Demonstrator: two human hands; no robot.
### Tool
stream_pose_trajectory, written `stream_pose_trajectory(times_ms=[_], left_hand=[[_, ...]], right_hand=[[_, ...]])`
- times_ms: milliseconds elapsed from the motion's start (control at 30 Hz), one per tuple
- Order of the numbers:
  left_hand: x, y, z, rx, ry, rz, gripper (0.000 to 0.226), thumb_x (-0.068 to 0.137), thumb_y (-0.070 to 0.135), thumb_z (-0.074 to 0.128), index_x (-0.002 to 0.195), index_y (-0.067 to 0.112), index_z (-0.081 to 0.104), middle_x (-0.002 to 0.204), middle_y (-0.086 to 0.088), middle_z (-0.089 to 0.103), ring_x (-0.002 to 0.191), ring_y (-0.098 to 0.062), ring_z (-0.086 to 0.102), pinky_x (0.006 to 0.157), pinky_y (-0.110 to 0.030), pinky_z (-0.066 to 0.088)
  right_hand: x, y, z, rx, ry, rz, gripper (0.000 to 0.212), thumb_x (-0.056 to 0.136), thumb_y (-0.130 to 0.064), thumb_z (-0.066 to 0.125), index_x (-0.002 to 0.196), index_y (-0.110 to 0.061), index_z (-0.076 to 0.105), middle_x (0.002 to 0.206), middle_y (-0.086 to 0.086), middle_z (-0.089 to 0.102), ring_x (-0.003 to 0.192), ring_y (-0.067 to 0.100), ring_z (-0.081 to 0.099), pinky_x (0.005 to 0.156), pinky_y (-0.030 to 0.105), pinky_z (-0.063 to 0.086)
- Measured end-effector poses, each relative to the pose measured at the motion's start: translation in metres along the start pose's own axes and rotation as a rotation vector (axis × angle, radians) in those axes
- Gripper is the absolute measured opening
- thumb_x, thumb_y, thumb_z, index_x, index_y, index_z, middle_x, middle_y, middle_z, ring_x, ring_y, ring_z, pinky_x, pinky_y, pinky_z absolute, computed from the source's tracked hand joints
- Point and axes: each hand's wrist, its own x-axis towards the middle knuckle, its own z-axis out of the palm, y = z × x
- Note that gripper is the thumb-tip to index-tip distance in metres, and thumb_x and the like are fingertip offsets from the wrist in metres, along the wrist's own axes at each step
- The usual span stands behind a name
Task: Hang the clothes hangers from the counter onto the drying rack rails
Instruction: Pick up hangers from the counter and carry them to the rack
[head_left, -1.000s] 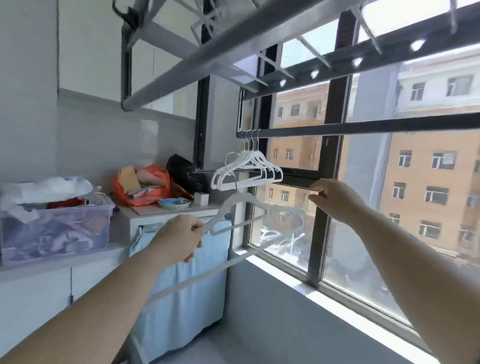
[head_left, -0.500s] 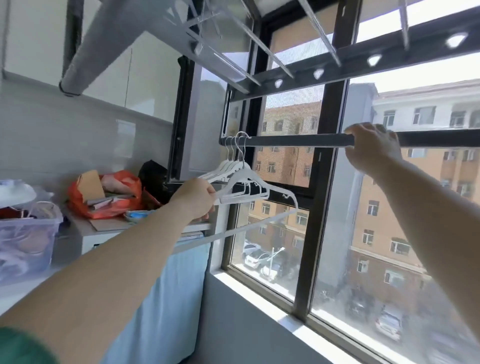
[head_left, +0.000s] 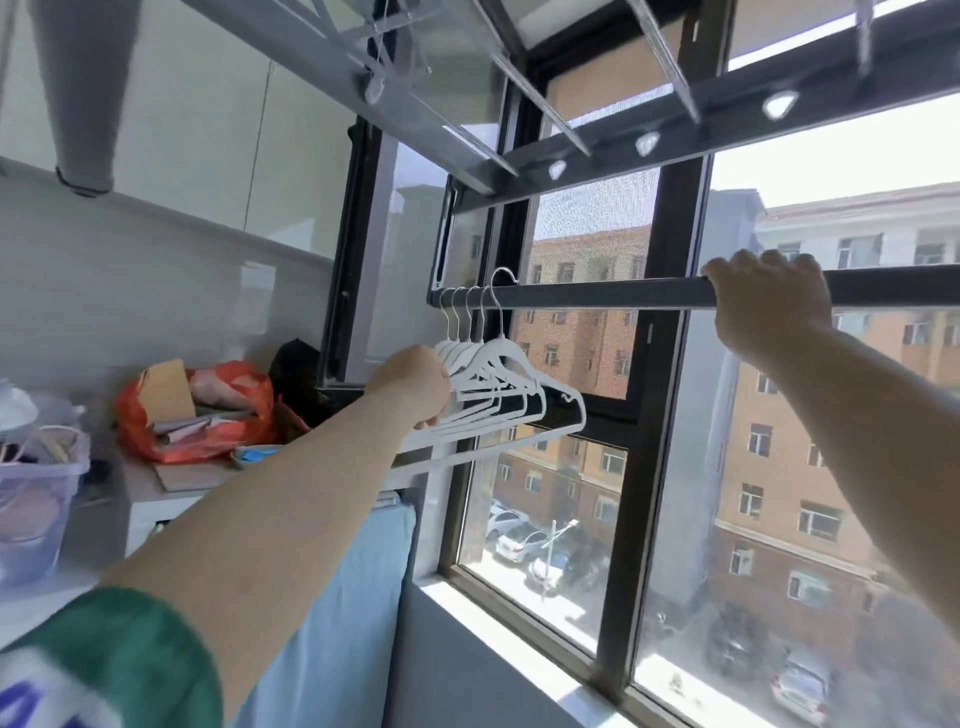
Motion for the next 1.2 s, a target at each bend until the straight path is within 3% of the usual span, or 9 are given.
stream_pose_trajectory(times_ms=[167,267,400,567,733,900,1000,1133,1200], left_hand=[[0.025,0.011,0.008,0.007,0.060,-0.017,0.022,0.091,0.001,0.039,0.104,-0.002,0.056,0.091,-0.020,0.069,0.071,-0.030,0.063,0.080,-0.042,0.055],[0.030,0.014,0.013,0.037,0.063,-0.022,0.024,0.089,-0.001,0.037,0.103,-0.003,0.057,0.091,-0.020,0.069,0.069,-0.028,0.063,0.081,-0.042,0.055],[0.030,0.007,0.022,0.070,0.028,-0.067,0.024,0.088,-0.002,0.041,0.104,-0.003,0.059,0.091,-0.017,0.070,0.086,-0.030,0.068,0.086,-0.044,0.054],[0.031,0.001,0.027,0.038,0.047,-0.076,0.026,0.091,-0.001,0.037,0.109,-0.001,0.056,0.093,-0.019,0.069,0.079,-0.029,0.066,0.085,-0.041,0.052],[0.029,-0.001,0.022,0.084,0.047,-0.082,0.024,0.090,0.003,0.040,0.107,-0.002,0.057,0.095,-0.016,0.069,0.088,-0.030,0.068,0.084,-0.038,0.054],[0.021,0.002,0.017,0.215,0.126,-0.024,0.027,0.093,0.016,0.043,0.112,0.002,0.057,0.110,-0.015,0.062,0.102,-0.033,0.058,0.074,-0.034,0.041],[0.011,0.004,0.013,0.253,0.148,0.074,0.030,0.093,0.017,0.041,0.106,-0.004,0.057,0.107,-0.020,0.062,0.098,-0.036,0.058,0.079,-0.038,0.046],[-0.007,0.004,0.010,0.256,0.200,0.152,0.026,0.091,0.015,0.040,0.098,-0.003,0.059,0.101,-0.019,0.063,0.084,-0.032,0.054,0.068,-0.031,0.037],[-0.019,0.005,0.009,0.214,0.185,0.174,0.027,0.092,0.016,0.041,0.106,0.003,0.060,0.108,-0.016,0.063,0.097,-0.033,0.057,0.074,-0.032,0.040]], right_hand=[[-0.002,-0.002,0.001,0.029,0.061,-0.029,0.033,0.092,-0.009,0.044,0.125,-0.009,0.045,0.115,0.011,0.056,0.108,0.030,0.052,0.093,0.037,0.036],[-0.004,0.000,0.000,0.039,0.082,-0.039,0.033,0.092,-0.009,0.044,0.125,-0.010,0.046,0.114,0.010,0.057,0.107,0.029,0.053,0.092,0.036,0.036],[-0.007,0.000,-0.001,0.062,0.094,-0.048,0.032,0.091,-0.007,0.044,0.123,-0.011,0.048,0.112,0.009,0.058,0.105,0.029,0.053,0.092,0.037,0.036],[-0.009,0.000,-0.005,0.072,0.085,-0.061,0.033,0.091,-0.008,0.044,0.124,-0.011,0.048,0.113,0.009,0.058,0.106,0.029,0.053,0.093,0.037,0.036],[-0.011,0.001,-0.010,0.076,0.038,-0.072,0.037,0.091,-0.009,0.045,0.128,-0.012,0.043,0.118,0.009,0.056,0.109,0.029,0.051,0.095,0.037,0.035],[-0.019,0.003,-0.008,0.059,-0.007,-0.073,0.042,0.092,-0.015,0.048,0.133,-0.014,0.038,0.130,0.009,0.048,0.119,0.029,0.044,0.102,0.040,0.031],[-0.024,0.001,-0.011,0.068,-0.010,-0.068,0.043,0.092,-0.016,0.048,0.134,-0.012,0.038,0.134,0.011,0.045,0.124,0.030,0.039,0.105,0.043,0.026],[-0.038,-0.003,-0.019,0.106,-0.005,-0.063,0.043,0.093,-0.018,0.047,0.134,-0.010,0.040,0.136,0.013,0.044,0.127,0.031,0.036,0.108,0.043,0.021],[-0.048,-0.002,-0.027,0.108,-0.016,-0.060,0.042,0.094,-0.017,0.046,0.135,-0.010,0.041,0.136,0.013,0.045,0.127,0.031,0.036,0.107,0.042,0.021]])
